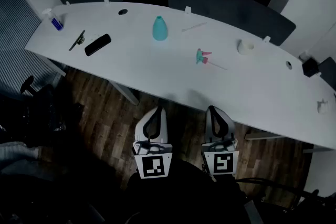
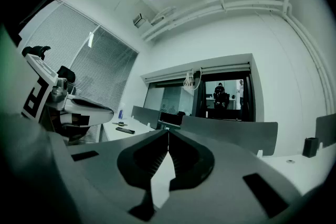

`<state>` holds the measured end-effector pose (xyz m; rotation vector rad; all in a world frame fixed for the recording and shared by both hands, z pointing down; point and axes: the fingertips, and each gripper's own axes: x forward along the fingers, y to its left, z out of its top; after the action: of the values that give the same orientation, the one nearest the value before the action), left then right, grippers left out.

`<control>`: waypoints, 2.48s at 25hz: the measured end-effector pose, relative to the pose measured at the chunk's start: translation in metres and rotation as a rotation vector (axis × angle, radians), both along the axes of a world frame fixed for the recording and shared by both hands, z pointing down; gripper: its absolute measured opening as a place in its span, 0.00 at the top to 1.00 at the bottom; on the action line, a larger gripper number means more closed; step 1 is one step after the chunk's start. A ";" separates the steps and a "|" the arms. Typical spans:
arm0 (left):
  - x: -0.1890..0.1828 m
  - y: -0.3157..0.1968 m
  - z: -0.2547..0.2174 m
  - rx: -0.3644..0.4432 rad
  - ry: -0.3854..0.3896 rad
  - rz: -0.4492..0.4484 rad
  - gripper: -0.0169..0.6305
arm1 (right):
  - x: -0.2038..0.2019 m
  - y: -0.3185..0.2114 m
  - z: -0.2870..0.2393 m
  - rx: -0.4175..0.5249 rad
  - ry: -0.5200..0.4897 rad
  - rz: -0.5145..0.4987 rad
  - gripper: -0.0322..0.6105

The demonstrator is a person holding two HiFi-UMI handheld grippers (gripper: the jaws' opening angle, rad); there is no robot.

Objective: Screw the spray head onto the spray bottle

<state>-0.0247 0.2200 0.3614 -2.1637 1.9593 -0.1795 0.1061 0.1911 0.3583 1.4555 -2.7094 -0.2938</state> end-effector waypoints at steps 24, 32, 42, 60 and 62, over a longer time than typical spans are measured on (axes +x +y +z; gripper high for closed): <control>-0.023 -0.112 0.020 -0.079 0.019 0.012 0.97 | -0.024 -0.109 0.025 -0.082 0.004 -0.001 0.94; -0.063 -0.213 0.014 -0.063 -0.003 0.122 0.97 | -0.066 -0.199 0.017 -0.062 -0.006 0.090 0.94; -0.081 -0.270 0.028 -0.094 0.009 0.180 0.97 | -0.086 -0.249 0.024 -0.088 0.001 0.150 0.94; -0.091 -0.324 0.075 -0.282 0.174 0.096 0.43 | -0.060 -0.278 0.019 -0.097 0.031 0.103 0.94; -0.102 -0.348 0.097 -0.322 0.178 0.073 0.31 | -0.055 -0.279 0.019 -0.099 0.037 0.108 0.94</control>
<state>-0.1271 -0.1276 0.4582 -2.5280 2.0609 -0.3206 0.0510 -0.0879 0.3773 1.5462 -2.5657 -0.1767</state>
